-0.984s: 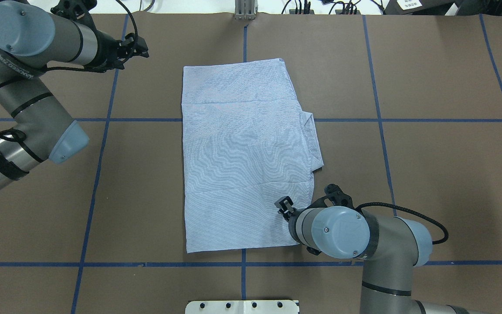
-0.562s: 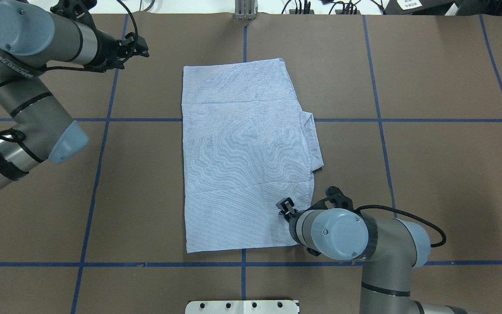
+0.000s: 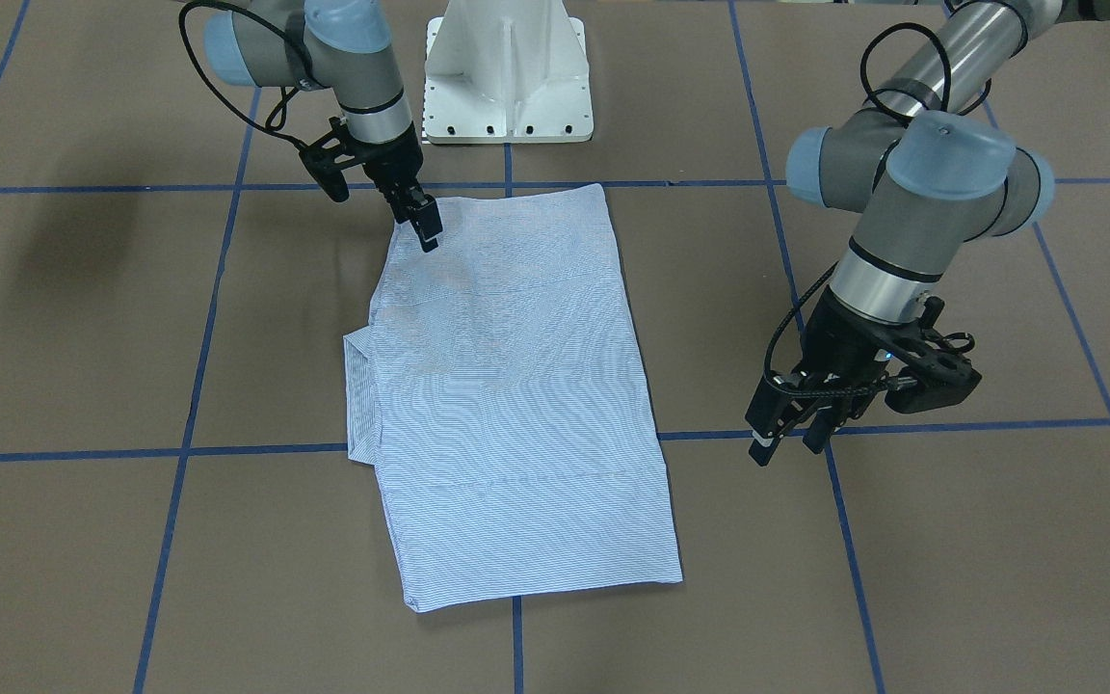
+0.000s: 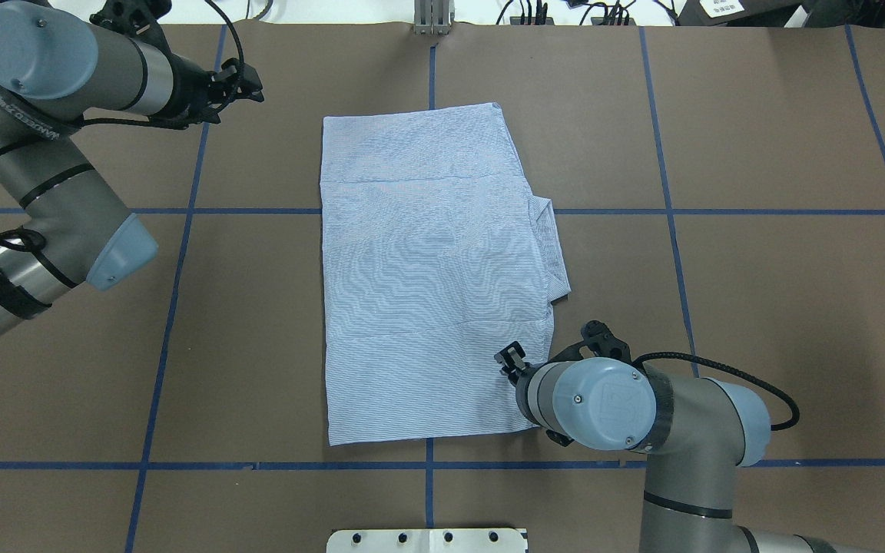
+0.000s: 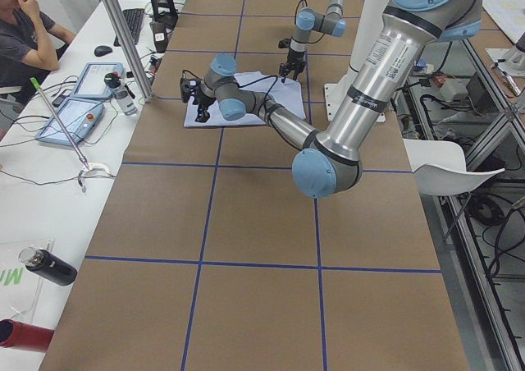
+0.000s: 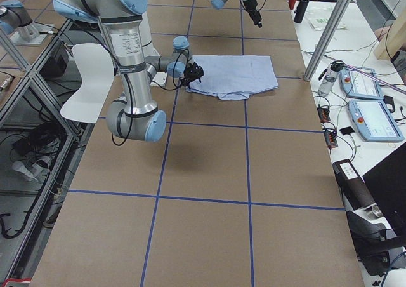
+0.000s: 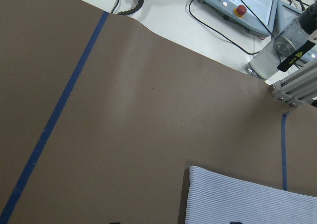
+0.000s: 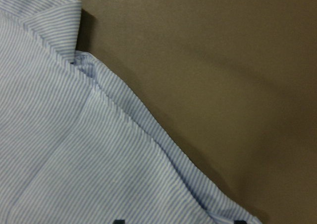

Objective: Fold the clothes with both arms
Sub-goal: 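Lower the right gripper to the shirt corner nearest the robot, then move the left gripper to the other near corner and grasp both corners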

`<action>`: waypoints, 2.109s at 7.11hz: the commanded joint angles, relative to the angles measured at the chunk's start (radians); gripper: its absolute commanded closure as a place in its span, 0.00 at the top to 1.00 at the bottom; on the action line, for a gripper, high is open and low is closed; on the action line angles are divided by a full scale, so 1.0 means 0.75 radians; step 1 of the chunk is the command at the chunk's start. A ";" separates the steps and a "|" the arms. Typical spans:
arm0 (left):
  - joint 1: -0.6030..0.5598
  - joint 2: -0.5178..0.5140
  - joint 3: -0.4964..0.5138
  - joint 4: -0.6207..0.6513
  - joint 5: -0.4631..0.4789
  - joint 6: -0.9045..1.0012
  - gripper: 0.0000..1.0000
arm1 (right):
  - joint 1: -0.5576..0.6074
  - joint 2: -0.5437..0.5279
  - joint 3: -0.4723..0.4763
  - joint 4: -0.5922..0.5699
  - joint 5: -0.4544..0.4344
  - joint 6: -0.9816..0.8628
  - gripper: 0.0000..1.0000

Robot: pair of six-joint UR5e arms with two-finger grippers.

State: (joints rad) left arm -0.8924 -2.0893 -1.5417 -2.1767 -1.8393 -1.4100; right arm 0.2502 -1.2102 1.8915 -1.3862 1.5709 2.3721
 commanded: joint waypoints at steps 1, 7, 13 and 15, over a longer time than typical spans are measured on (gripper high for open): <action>0.002 0.000 0.002 0.000 0.000 -0.010 0.79 | -0.041 -0.004 -0.002 -0.033 -0.012 0.001 0.79; 0.002 0.000 0.000 0.000 0.000 -0.010 0.79 | -0.055 0.004 0.010 -0.050 -0.008 0.007 0.00; 0.203 0.217 -0.331 -0.023 0.067 -0.473 0.78 | -0.047 -0.023 0.088 -0.050 0.006 0.007 0.00; 0.564 0.353 -0.505 -0.020 0.371 -0.786 0.78 | -0.051 -0.029 0.088 -0.050 0.006 0.007 0.00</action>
State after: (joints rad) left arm -0.6366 -1.8847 -1.8400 -2.1925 -1.6962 -1.8540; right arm 0.2139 -1.2283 1.9557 -1.4235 1.5753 2.3777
